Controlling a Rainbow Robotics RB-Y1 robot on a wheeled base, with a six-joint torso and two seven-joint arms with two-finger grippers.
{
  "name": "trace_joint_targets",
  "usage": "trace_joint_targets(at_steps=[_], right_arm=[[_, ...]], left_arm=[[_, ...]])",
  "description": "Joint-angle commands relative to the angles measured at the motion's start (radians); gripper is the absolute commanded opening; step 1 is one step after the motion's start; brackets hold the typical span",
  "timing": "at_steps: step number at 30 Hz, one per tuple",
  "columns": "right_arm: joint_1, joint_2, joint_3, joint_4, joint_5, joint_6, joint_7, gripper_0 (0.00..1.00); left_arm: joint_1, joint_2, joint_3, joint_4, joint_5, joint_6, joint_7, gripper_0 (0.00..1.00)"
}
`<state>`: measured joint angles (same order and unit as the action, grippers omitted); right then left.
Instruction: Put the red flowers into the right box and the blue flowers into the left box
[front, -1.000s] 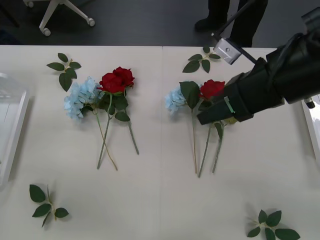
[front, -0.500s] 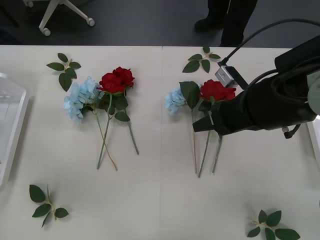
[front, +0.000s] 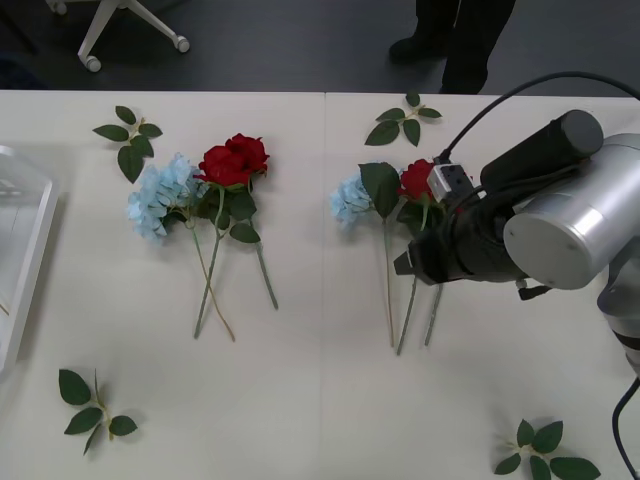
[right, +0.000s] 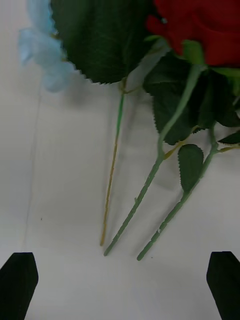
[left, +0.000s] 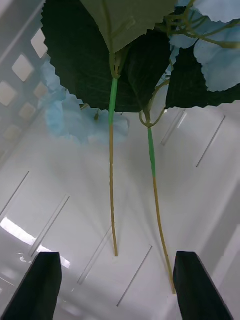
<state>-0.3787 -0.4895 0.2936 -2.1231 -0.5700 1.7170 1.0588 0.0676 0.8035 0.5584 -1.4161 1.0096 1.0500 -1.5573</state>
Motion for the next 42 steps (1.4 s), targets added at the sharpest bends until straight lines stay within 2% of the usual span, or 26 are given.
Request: trace_joint_targets(at_steps=[1,8,12,16,26,35,42], right_arm=[[0.008,0.066,-0.022,0.025,0.071,-0.004,-0.114,1.0],[-0.009,0.062,-0.022,0.095,0.13,-0.034,-0.283,1.0],[-0.026,0.031,-0.022,0.157,0.131,-0.054,-0.292,1.0],[-0.029,0.003,-0.022,0.199,0.144,-0.088,-0.295,1.0],[-0.031,-0.017,-0.022,0.272,0.183,-0.134,-0.284,1.0],[-0.032,-0.017,0.024,0.328,0.182,-0.166,-0.255,1.0],[-0.032,-0.008,0.059,0.364,0.214,-0.185,-0.255,1.0]], left_arm=[[0.067,0.029,0.011,-0.126,0.107,0.013,0.013,1.0],[0.17,0.029,0.008,-0.297,0.319,0.013,0.023,1.0],[0.178,0.029,-0.025,-0.35,0.376,0.021,0.034,1.0],[0.159,0.029,-0.061,-0.406,0.334,0.051,0.068,1.0],[0.006,-0.004,-0.179,-0.547,0.084,0.194,0.421,1.0],[-0.158,-0.198,-0.258,-0.607,-0.184,0.346,0.605,1.0],[-0.252,-0.277,-0.379,-0.601,-0.381,0.409,0.66,1.0]])
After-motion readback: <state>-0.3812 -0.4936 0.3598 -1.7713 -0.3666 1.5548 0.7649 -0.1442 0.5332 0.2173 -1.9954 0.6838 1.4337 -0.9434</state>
